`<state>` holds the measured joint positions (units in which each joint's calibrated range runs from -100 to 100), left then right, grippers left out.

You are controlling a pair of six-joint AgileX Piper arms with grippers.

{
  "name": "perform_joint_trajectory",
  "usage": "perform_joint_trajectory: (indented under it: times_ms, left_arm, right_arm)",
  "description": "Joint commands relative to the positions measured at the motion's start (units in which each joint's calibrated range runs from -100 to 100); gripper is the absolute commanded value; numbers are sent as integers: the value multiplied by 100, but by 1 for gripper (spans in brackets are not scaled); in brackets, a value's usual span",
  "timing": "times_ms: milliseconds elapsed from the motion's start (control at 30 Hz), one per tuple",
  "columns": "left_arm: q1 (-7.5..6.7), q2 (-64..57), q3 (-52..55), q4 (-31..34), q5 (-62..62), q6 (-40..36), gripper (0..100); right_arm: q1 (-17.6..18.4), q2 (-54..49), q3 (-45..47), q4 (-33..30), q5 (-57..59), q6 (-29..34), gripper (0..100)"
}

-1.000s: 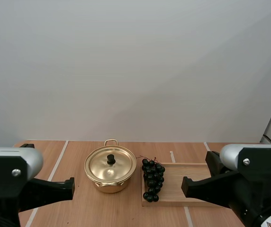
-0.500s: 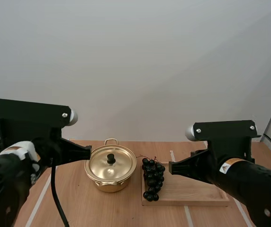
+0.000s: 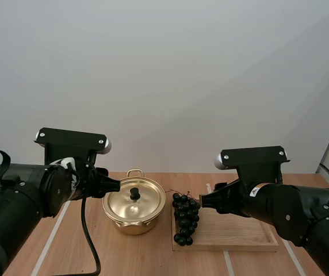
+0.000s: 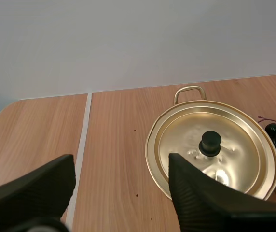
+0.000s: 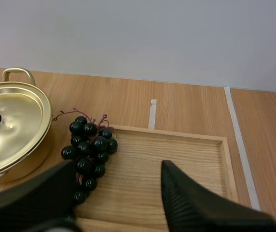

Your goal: Open the lid, put the grape in the pot, and close it

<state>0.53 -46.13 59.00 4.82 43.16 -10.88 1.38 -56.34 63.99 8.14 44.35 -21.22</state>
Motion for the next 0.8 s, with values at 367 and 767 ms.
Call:
perform_joint_trajectory:
  times_ms: [367,767]
  left_arm:
    - [-10,955,-343,-482,-178,1993,100]
    - [-418,2183,-1067,-2274,1050,4424,100]
  right_arm:
    - [8,-23,-37,520,-217,-42,100]
    - [8,-23,-37,520,-217,-42,100]
